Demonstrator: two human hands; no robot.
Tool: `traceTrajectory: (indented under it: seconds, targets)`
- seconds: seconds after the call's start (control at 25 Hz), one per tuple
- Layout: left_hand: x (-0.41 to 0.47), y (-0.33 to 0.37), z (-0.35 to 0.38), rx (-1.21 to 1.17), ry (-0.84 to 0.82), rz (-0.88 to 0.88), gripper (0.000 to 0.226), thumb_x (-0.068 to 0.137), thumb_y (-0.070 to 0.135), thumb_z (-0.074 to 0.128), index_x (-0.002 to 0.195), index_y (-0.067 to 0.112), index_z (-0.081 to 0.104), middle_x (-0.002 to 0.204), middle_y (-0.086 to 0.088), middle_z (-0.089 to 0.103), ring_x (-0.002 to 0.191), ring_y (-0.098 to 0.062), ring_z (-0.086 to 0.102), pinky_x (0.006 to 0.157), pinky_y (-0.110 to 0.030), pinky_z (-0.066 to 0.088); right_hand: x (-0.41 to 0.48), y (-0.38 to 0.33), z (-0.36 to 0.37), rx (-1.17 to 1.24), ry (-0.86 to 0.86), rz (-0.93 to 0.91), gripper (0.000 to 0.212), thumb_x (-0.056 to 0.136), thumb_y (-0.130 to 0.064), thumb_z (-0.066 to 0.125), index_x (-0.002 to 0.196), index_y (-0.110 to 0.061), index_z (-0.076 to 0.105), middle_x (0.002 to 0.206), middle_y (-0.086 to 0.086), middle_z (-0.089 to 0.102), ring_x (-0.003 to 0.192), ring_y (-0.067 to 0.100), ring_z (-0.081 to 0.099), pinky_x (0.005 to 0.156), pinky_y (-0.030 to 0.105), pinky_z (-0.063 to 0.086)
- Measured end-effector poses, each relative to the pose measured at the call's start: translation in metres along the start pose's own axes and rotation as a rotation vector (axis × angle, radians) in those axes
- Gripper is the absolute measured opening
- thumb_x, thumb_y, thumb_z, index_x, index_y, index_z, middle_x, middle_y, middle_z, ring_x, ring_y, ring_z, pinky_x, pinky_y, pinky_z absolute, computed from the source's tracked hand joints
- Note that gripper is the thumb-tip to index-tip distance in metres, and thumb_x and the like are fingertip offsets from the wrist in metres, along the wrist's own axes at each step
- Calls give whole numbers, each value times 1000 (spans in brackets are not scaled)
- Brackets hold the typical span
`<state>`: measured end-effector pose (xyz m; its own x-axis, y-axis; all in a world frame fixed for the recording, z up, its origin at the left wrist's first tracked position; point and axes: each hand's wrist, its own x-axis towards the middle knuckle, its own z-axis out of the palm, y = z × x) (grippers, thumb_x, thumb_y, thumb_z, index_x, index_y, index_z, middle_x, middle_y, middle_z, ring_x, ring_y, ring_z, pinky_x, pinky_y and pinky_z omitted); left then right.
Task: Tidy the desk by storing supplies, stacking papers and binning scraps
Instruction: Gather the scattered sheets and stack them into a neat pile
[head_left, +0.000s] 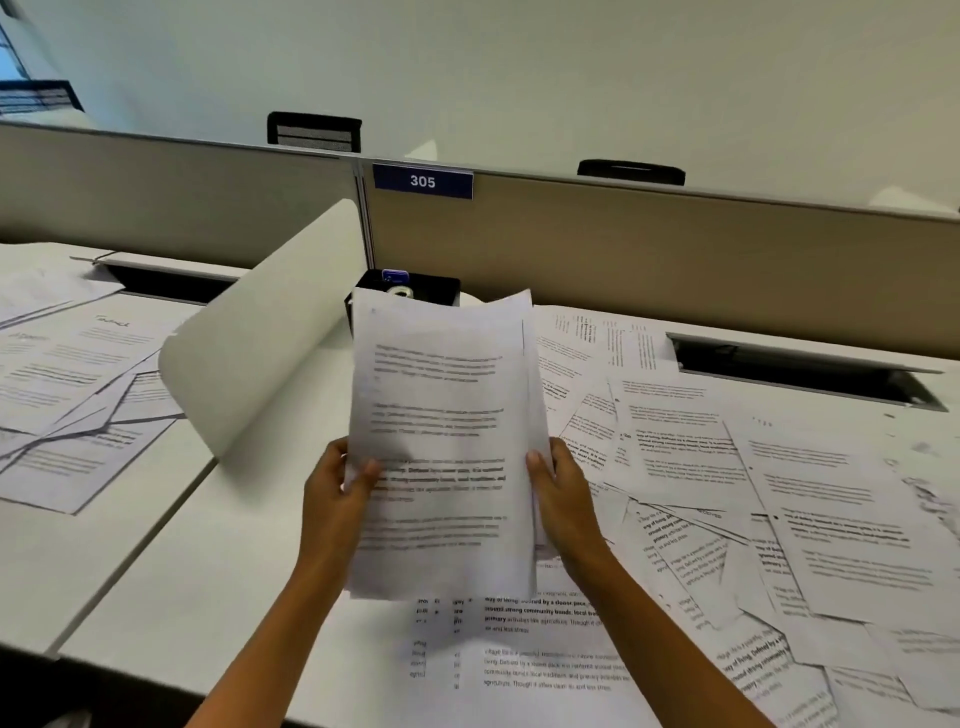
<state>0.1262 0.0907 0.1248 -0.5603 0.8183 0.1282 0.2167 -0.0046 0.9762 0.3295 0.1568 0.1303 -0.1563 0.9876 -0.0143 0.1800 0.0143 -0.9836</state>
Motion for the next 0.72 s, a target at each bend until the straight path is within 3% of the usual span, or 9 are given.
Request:
traceTrajectory:
  seconds: [0.08, 0.16, 0.28, 0.4, 0.6, 0.72]
  targets:
    - [5, 10, 9, -12, -60, 52, 14, 89, 16, 58, 101, 23, 55, 101, 4, 66, 85, -14, 67, 65, -20, 55, 9, -9, -7, -9, 82, -157, 11, 96, -25, 46, 104, -18, 47, 99, 1, 62, 87, 18, 63, 78, 37, 57]
    - [14, 22, 14, -56, -65, 106, 15, 89, 11, 59, 98, 23, 56, 101, 3, 66, 87, -11, 66, 67, -22, 57, 17, -19, -17, 4, 122, -277, 5, 95, -27, 47, 99, -25, 45, 95, -2, 61, 83, 18, 65, 69, 32, 59]
    - [26, 41, 19, -159, -56, 167, 16, 86, 21, 60, 101, 20, 54, 99, 5, 64, 84, -2, 64, 66, -15, 54, 17, -31, -29, 41, 188, -377, 11, 93, -33, 50, 100, -29, 43, 102, -4, 60, 90, 11, 64, 71, 25, 58]
    - [24, 51, 28, -278, -60, 180, 23, 91, 26, 54, 103, 6, 50, 90, 0, 61, 75, 0, 61, 63, -13, 50, 8, -27, -32, 66, 232, -374, 33, 85, -46, 53, 108, -25, 40, 107, -7, 57, 93, 2, 60, 72, 18, 56]
    - [12, 51, 44, -291, -104, 189, 25, 86, 35, 47, 101, 16, 53, 88, -1, 64, 76, -9, 66, 61, -23, 56, -4, -15, -19, 178, 187, -302, 24, 86, -36, 45, 108, -27, 42, 106, -1, 61, 89, 10, 66, 67, 27, 59]
    - [11, 57, 47, -297, -77, 228, 27, 87, 33, 46, 102, 11, 53, 88, 1, 64, 76, -10, 66, 60, -20, 54, -2, -22, -19, 172, 248, -324, 17, 87, -35, 44, 102, -28, 44, 103, -3, 62, 88, 10, 65, 67, 27, 58]
